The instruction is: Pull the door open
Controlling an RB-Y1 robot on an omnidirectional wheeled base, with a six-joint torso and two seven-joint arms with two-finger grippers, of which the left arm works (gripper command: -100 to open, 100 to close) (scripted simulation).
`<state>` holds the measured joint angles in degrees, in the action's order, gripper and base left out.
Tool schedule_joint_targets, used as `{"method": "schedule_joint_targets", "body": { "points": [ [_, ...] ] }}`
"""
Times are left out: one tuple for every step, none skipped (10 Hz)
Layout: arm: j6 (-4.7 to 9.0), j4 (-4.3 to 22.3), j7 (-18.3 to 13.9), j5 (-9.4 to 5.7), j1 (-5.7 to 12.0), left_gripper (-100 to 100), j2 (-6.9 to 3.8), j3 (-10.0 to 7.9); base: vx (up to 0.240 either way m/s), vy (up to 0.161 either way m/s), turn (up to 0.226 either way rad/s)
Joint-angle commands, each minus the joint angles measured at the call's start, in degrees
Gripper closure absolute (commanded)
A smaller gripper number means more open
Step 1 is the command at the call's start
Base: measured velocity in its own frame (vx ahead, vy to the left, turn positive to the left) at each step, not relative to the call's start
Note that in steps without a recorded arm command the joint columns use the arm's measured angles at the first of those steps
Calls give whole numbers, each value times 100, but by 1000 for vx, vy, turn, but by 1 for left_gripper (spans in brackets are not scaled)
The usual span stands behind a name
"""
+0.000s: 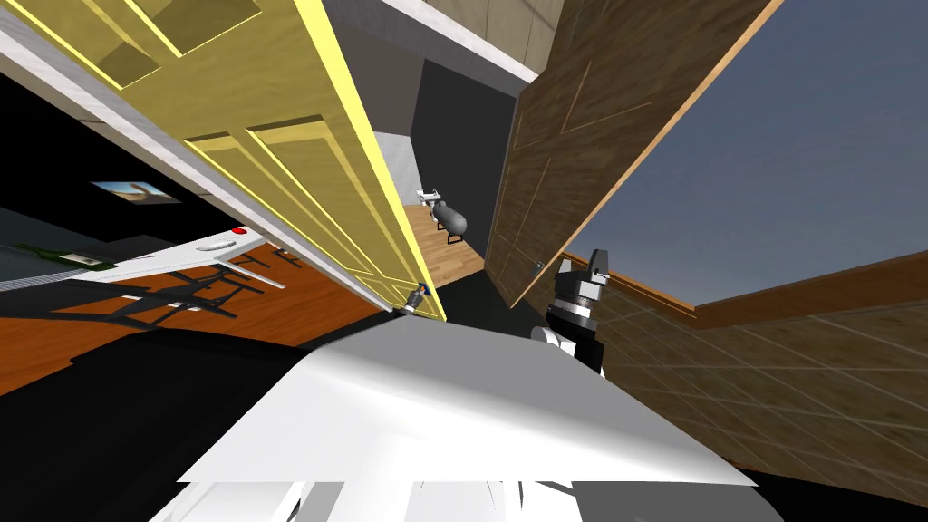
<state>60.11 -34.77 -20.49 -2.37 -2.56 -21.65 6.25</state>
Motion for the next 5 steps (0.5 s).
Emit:
{"method": "schedule_joint_targets", "body": {
  "points": [
    [-4, 166, 15, 17, 115, 100, 60, 62, -78, 40, -18],
    [-21, 226, 21, 12, 197, 100, 71, 77, -80, 35, -27],
    [-21, 226, 21, 12, 197, 100, 71, 77, -54, 17, -20],
    [-70, 397, 40, -1, 429, 100, 100, 120, -123, 37, -51],
    [-100, 504, 51, -9, 575, 100, 118, 147, -208, 51, -100]
  ]
}}
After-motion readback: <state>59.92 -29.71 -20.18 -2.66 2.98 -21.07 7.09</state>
